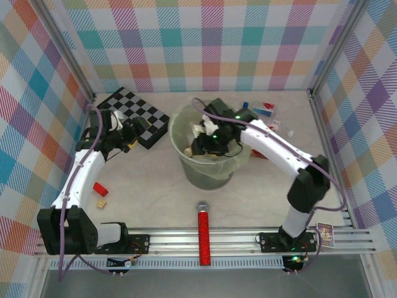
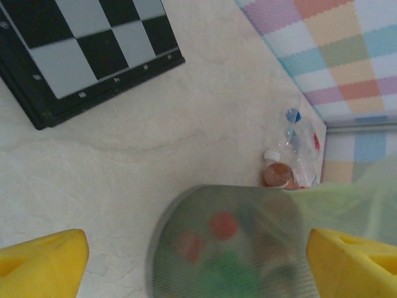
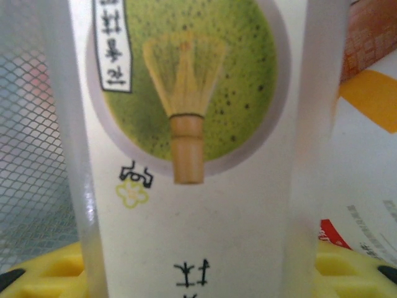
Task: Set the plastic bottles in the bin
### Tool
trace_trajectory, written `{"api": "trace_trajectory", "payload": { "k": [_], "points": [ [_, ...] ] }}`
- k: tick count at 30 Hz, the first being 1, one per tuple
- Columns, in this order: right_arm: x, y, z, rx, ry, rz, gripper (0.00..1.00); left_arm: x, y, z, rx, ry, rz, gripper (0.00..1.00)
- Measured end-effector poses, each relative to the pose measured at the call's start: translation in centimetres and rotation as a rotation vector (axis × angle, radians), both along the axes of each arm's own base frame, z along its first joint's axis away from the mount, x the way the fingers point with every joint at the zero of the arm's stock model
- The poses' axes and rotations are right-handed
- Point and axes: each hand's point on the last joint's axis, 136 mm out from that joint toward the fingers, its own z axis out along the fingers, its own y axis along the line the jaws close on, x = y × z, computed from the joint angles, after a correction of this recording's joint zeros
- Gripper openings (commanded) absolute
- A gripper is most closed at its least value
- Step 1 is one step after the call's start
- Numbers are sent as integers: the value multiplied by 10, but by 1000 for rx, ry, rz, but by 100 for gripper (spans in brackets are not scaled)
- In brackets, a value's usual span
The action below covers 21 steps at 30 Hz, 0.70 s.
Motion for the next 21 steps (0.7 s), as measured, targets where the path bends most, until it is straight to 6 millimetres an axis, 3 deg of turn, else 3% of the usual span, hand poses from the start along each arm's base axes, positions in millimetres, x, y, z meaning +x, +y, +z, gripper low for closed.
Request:
{"api": "trace_trajectory", "payload": {
  "k": [5, 9, 17, 21],
  "points": [
    [8, 66, 0, 73, -28, 99, 6, -15, 34, 22, -11, -44, 88, 90],
    [8, 94, 0, 102, -46, 142, 15, -25, 55, 30, -26, -52, 145, 90],
    [9, 95, 1, 69, -91, 157, 53, -30, 50, 37, -67, -55, 117, 88],
    [7, 85, 7, 26, -136, 164, 66, -34, 49, 53, -60, -76, 112, 87]
  ]
}}
